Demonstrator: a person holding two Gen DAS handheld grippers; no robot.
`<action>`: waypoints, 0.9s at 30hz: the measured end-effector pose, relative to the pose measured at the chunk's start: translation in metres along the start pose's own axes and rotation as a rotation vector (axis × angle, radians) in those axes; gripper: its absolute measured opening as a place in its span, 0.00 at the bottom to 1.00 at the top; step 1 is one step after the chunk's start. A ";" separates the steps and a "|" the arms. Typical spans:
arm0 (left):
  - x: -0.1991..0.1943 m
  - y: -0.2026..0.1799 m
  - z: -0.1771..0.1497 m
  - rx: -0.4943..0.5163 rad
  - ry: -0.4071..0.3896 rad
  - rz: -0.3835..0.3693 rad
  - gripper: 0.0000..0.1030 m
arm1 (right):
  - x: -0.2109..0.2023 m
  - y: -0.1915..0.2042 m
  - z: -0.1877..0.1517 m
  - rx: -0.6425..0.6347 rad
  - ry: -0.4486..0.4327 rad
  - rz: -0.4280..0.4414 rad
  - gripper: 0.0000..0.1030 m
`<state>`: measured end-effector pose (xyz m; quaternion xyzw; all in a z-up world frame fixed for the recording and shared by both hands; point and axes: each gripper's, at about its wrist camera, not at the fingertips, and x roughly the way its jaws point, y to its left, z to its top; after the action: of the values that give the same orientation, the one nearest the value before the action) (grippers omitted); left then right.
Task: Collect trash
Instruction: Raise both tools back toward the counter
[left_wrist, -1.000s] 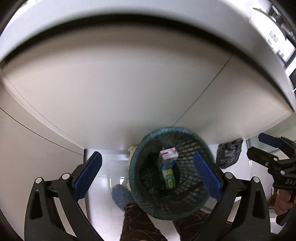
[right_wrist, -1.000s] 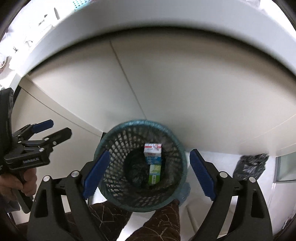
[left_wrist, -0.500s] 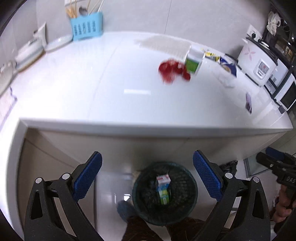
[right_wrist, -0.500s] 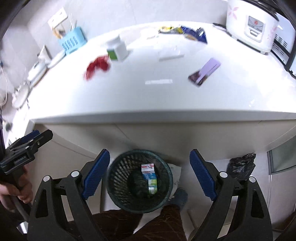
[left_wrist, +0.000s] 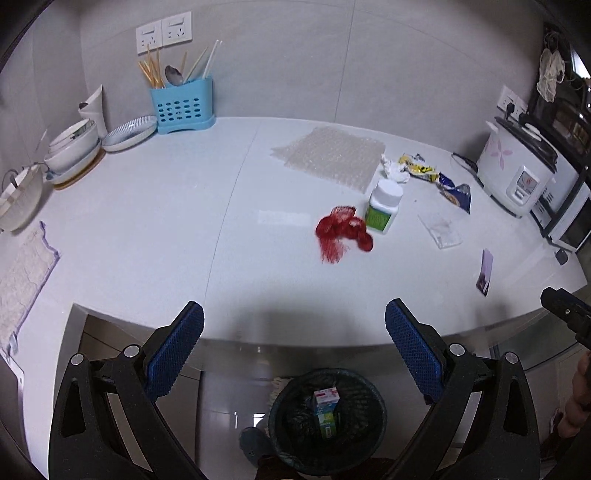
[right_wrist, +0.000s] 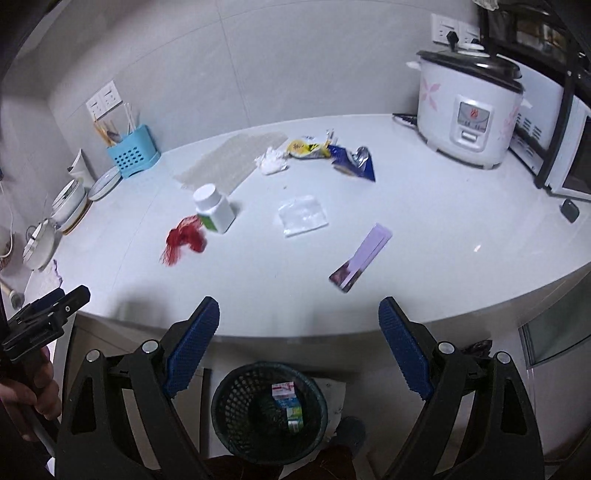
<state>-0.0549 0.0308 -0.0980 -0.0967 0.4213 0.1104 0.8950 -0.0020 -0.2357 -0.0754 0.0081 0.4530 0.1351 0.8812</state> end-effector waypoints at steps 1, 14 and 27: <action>-0.001 -0.001 0.005 0.002 -0.007 0.000 0.94 | -0.002 -0.001 0.004 0.001 -0.005 -0.003 0.82; 0.015 -0.028 0.044 0.051 -0.010 0.008 0.94 | 0.010 -0.014 0.029 0.034 0.016 -0.076 0.80; 0.073 -0.042 0.070 0.074 0.053 0.008 0.94 | 0.073 -0.044 0.050 0.143 0.174 -0.129 0.64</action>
<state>0.0535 0.0176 -0.1070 -0.0647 0.4490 0.0959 0.8860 0.0886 -0.2548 -0.1098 0.0300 0.5357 0.0460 0.8426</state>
